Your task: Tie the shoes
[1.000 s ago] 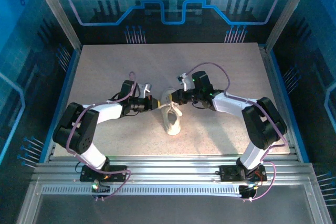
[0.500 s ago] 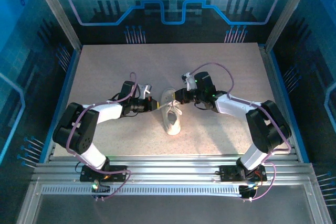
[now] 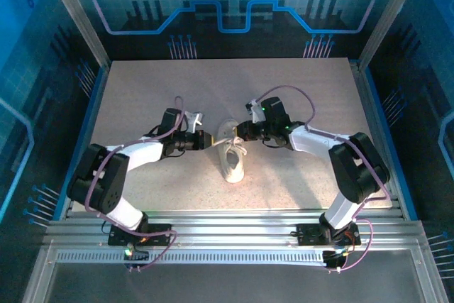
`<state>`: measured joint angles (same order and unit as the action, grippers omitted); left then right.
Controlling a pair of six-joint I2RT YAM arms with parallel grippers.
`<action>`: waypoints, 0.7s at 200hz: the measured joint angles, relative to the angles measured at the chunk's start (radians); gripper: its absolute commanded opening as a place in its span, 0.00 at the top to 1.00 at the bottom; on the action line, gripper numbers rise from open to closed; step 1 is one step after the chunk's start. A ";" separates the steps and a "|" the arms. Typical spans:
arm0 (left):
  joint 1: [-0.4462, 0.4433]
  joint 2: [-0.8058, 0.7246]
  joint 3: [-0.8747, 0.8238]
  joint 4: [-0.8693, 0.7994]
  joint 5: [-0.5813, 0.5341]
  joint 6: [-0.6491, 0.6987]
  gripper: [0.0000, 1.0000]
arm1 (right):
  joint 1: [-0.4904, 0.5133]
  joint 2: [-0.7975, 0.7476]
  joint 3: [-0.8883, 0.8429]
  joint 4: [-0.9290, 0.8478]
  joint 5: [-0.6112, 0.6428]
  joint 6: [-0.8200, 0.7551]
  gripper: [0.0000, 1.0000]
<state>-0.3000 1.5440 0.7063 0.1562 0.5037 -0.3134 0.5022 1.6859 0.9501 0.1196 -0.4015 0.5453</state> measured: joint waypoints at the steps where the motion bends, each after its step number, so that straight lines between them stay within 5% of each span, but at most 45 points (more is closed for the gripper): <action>1: 0.000 -0.002 0.000 0.000 0.000 0.003 0.65 | 0.000 0.001 0.001 0.000 -0.001 0.002 1.00; 29: 0.000 -0.068 0.002 -0.007 -0.014 0.054 0.54 | 0.002 0.018 0.028 0.000 -0.008 0.037 0.98; 81: -0.029 -0.129 0.002 0.035 -0.024 0.140 0.52 | 0.001 0.026 0.034 0.000 -0.026 0.114 0.56; 140: -0.069 -0.092 0.022 0.066 -0.009 0.206 0.52 | -0.048 -0.033 0.032 -0.033 -0.037 0.125 0.47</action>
<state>-0.3687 1.4517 0.7280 0.2226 0.4950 -0.1070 0.4541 1.6527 0.9821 0.0864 -0.4389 0.6701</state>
